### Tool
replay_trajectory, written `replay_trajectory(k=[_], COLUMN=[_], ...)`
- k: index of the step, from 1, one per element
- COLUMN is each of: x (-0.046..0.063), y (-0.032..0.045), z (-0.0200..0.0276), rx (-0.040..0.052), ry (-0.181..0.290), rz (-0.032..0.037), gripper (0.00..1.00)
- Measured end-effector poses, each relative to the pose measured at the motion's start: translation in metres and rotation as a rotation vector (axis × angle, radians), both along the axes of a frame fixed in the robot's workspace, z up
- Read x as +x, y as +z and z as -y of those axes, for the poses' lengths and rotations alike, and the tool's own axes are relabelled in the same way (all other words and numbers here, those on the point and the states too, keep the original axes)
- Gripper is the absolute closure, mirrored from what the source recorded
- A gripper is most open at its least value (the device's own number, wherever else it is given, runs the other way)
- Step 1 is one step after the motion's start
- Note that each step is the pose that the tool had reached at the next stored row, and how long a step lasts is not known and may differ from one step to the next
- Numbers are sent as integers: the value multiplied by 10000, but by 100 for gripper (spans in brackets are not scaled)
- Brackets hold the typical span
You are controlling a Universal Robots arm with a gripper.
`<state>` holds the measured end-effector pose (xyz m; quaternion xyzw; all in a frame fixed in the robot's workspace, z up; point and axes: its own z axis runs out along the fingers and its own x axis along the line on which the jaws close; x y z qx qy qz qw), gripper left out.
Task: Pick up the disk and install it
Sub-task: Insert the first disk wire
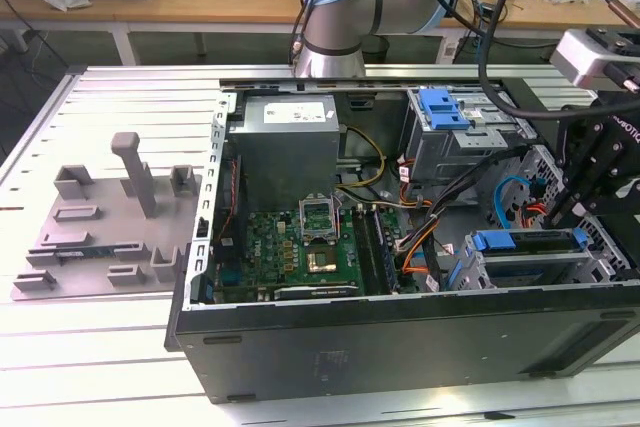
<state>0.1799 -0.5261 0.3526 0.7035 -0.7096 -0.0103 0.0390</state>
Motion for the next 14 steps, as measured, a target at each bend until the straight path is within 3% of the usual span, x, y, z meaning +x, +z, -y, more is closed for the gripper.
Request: replay_trajectory(k=[1,4,14], x=[-4,-7,-8], y=[1,0,-4], z=[1,11,78], rx=[23,227,303], ry=[17,33,32], rz=[8,29,30], gripper=[83,83,83])
